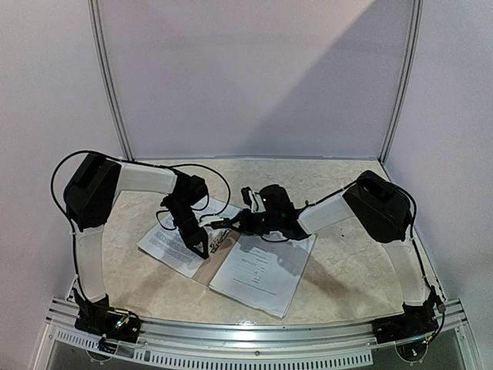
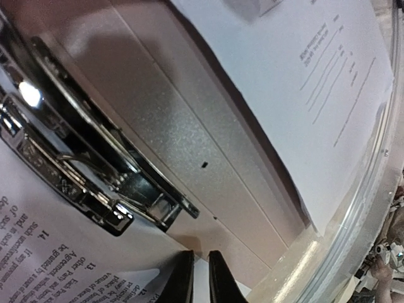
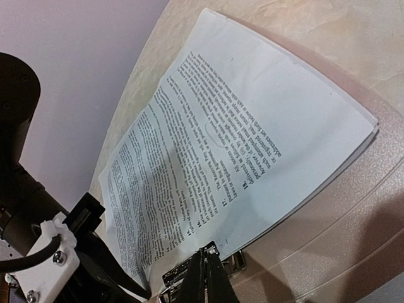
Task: Put the files into the folder
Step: Clamp the file with the spring clip on the folder.
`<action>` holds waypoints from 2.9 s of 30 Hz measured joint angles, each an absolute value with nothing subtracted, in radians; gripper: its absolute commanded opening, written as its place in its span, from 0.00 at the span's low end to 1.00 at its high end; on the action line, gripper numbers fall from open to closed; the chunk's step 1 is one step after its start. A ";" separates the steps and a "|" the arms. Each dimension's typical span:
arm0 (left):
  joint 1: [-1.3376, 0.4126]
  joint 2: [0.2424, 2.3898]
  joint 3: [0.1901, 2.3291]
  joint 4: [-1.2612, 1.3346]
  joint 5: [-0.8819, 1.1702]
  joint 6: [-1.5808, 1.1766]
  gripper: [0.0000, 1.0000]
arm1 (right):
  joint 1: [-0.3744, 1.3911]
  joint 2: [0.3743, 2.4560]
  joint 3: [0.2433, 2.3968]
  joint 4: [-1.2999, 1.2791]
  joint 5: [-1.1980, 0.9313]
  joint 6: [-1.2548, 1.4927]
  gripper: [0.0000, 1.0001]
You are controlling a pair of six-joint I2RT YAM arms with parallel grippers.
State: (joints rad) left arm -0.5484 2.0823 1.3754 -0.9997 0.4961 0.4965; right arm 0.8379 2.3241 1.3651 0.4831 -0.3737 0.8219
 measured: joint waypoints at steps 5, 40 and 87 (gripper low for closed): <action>-0.548 2.093 1.378 -1.011 0.522 0.497 0.12 | 0.850 2.349 1.419 0.450 -0.364 0.811 0.00; -0.377 2.196 1.597 -1.004 0.794 0.298 0.08 | 0.861 2.412 1.445 0.530 -0.372 0.812 0.00; -0.387 2.132 1.338 -0.618 0.735 0.025 0.04 | 0.888 2.402 1.482 0.362 -0.262 0.734 0.06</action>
